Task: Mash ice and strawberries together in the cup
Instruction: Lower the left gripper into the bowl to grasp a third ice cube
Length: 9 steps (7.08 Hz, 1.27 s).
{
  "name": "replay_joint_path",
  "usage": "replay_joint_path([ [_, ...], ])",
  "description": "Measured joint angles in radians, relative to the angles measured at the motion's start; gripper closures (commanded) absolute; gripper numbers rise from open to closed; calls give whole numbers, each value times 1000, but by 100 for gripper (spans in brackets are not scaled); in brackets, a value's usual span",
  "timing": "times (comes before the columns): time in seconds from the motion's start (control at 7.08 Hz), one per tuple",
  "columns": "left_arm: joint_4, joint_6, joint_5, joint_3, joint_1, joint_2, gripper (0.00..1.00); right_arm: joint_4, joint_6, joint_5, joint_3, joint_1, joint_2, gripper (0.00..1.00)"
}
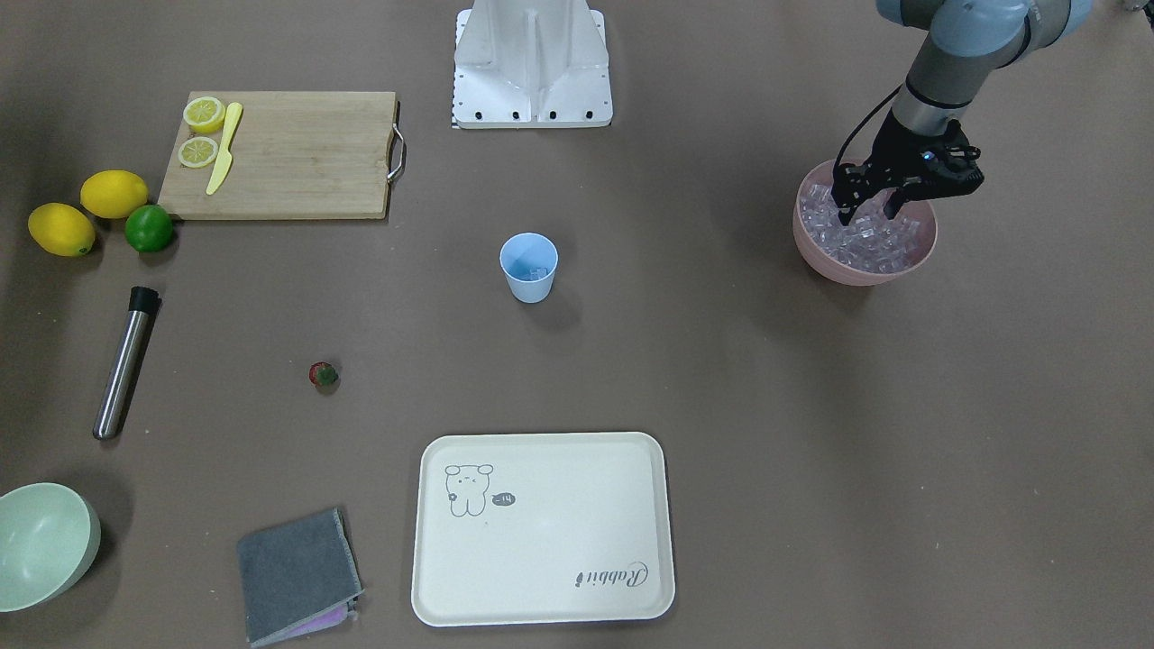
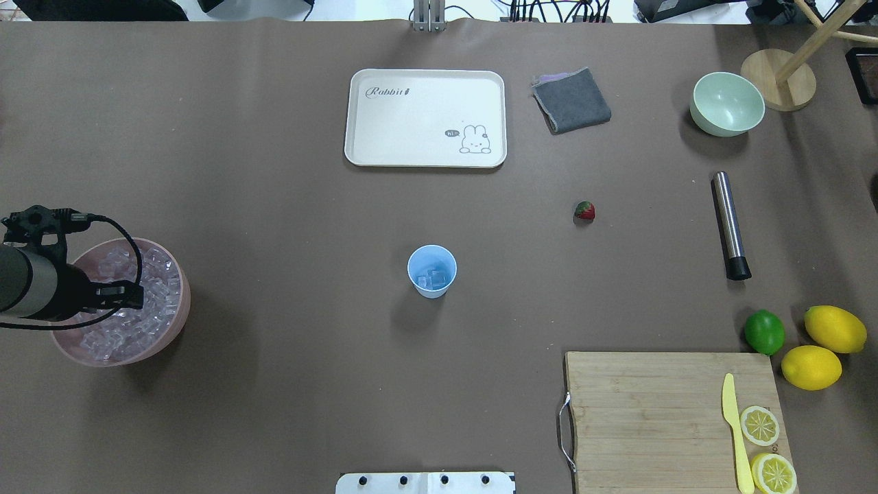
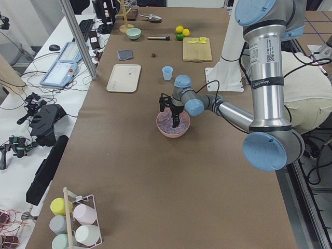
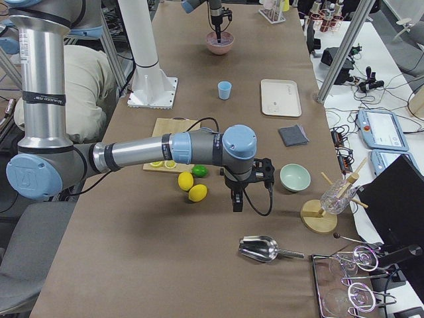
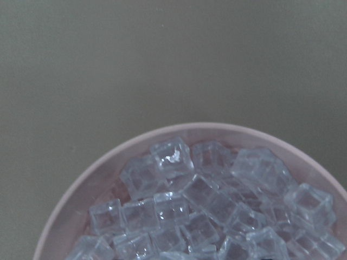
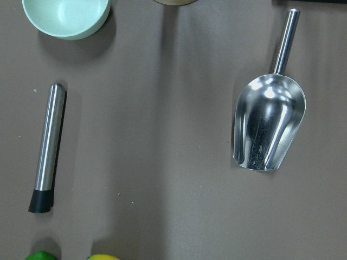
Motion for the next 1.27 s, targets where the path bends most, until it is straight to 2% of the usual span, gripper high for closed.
replay_joint_path([
  [0.28,0,6,0,3,-2,8,45,0,0,0,0,0,0,0],
  [1.13,1,7,9,19,15,3,45,0,-1,0,-3,0,-7,0],
  [1.27,2,7,18,20,24,2,49,0,-1,0,-3,0,-9,0],
])
